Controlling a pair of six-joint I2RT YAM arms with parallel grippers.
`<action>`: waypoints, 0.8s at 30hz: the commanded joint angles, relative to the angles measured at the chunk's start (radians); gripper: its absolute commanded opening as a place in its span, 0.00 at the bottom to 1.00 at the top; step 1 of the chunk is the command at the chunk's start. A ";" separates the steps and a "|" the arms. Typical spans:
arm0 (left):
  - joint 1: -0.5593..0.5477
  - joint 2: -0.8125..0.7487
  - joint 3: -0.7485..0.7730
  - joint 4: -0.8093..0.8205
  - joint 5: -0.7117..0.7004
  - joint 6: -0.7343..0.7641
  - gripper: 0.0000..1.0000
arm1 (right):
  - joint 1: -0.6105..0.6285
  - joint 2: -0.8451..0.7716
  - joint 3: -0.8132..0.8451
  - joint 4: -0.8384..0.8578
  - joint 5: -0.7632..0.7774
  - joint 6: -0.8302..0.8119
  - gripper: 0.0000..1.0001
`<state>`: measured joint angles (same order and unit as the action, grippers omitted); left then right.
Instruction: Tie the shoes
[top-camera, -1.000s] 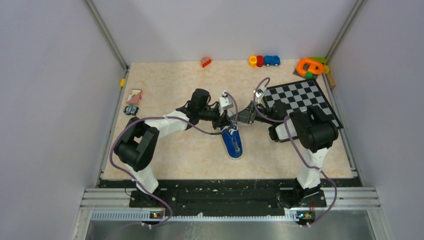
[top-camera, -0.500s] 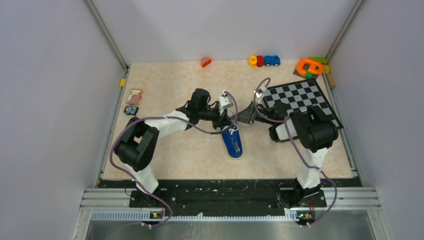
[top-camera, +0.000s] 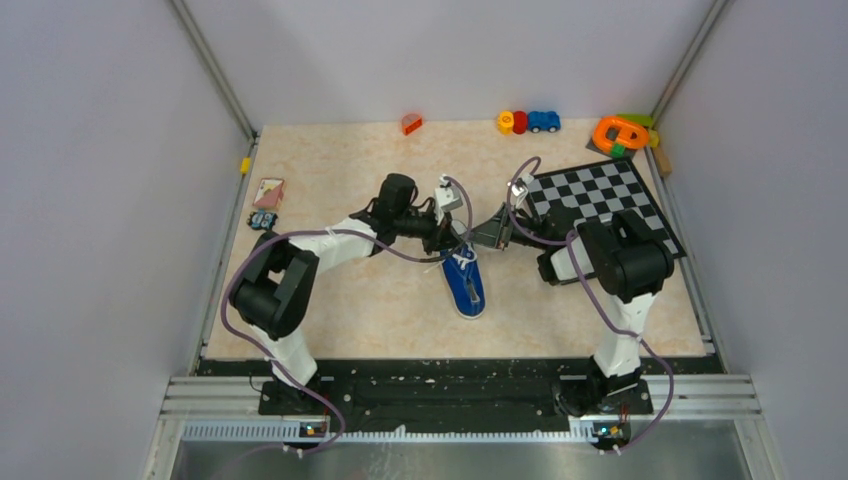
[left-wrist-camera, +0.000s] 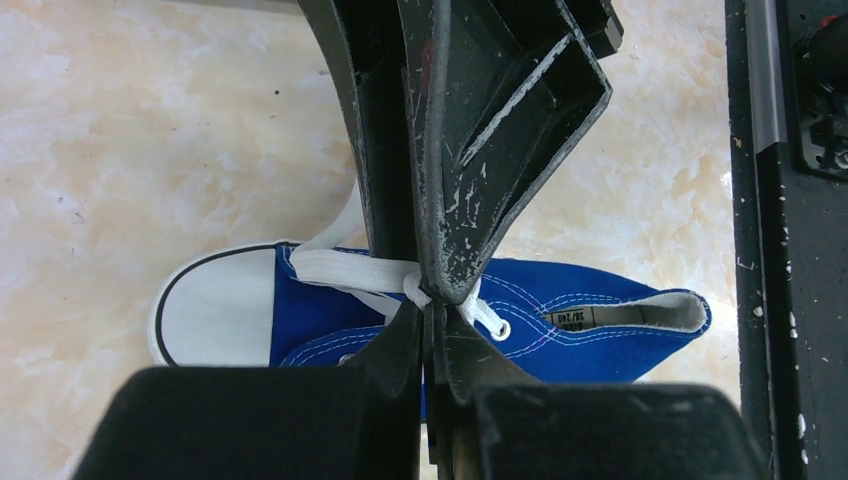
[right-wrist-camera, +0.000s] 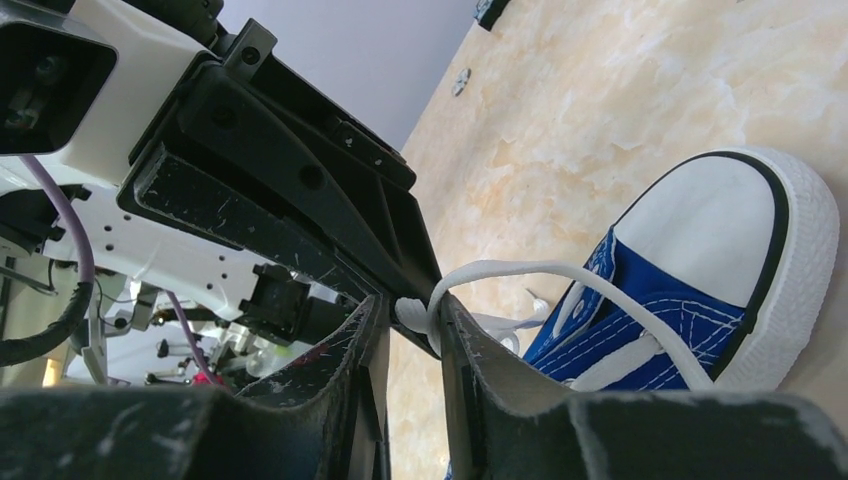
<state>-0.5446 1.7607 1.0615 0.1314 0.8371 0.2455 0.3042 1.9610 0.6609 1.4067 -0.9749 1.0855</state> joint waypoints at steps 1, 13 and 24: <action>0.003 0.005 0.046 0.060 0.030 -0.015 0.00 | -0.002 0.015 -0.004 0.065 -0.034 -0.014 0.25; 0.004 -0.045 -0.026 0.082 -0.033 -0.001 0.29 | -0.003 0.008 -0.001 0.048 -0.025 -0.022 0.00; 0.000 -0.214 -0.356 0.551 -0.261 -0.170 0.71 | -0.002 0.020 0.003 0.080 -0.024 0.010 0.00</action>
<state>-0.5430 1.6215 0.7925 0.4126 0.6903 0.1677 0.3042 1.9705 0.6609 1.4094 -0.9867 1.0962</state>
